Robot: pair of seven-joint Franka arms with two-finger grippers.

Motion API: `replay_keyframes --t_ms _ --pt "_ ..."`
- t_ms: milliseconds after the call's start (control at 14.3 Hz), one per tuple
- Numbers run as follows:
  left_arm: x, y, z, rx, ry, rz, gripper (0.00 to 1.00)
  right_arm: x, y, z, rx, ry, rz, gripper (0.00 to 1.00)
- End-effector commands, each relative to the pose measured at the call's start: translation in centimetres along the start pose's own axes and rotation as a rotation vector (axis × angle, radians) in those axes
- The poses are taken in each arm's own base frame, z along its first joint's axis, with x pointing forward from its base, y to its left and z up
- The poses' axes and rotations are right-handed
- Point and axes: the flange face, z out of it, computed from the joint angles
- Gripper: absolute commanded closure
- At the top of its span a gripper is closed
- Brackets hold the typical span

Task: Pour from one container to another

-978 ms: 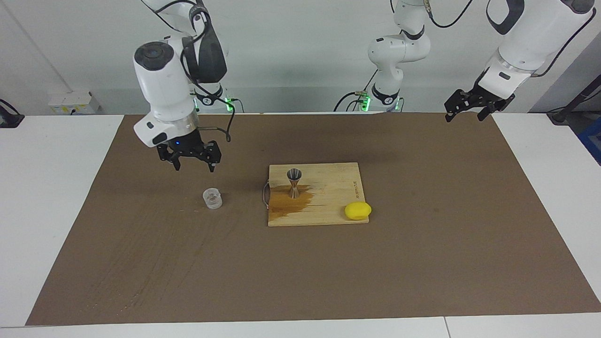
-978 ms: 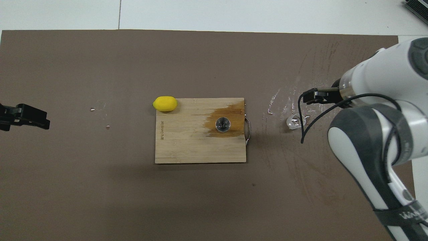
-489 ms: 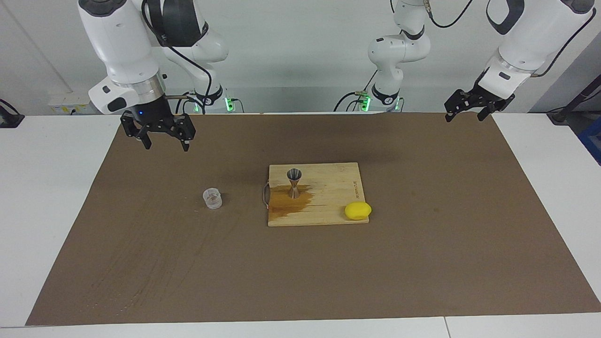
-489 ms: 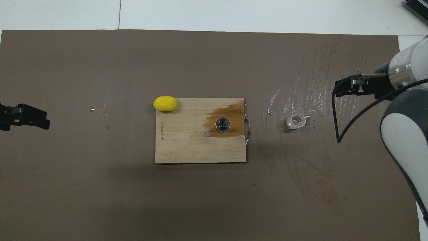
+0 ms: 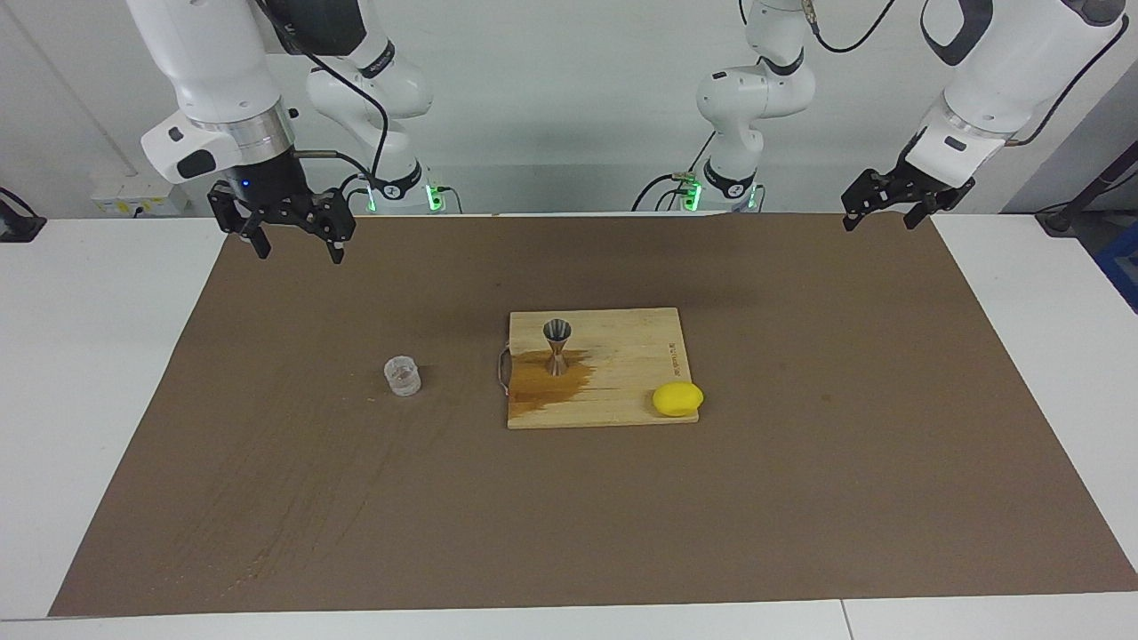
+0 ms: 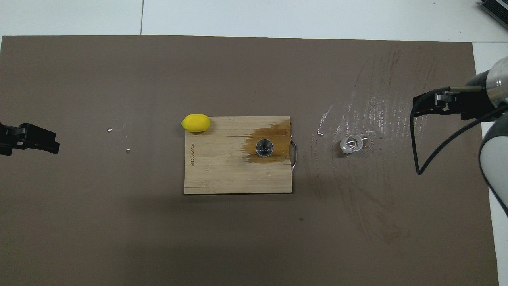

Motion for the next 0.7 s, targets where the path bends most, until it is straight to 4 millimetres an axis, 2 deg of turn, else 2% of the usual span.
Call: replay_keyframes --t_ms 0,210,349,629 --pt "-0.7 -0.1 -0.2 0.016 -0.007 0.006 0.0 -0.7 1.2 -0.1 0.011 -0.03 -0.017 0.0" --pt "-0.7 -0.1 -0.2 0.016 -0.007 0.006 0.0 -1.2 2.0 -0.1 0.006 -0.061 -0.004 0.0" --pt "-0.7 0.0 -0.2 0.017 -0.007 0.007 0.0 -1.3 1.4 -0.1 0.01 -0.063 -0.008 0.0" --pt "-0.7 -0.1 -0.2 0.016 -0.007 0.006 0.0 -1.7 2.0 -0.2 0.077 -0.092 0.021 0.0"
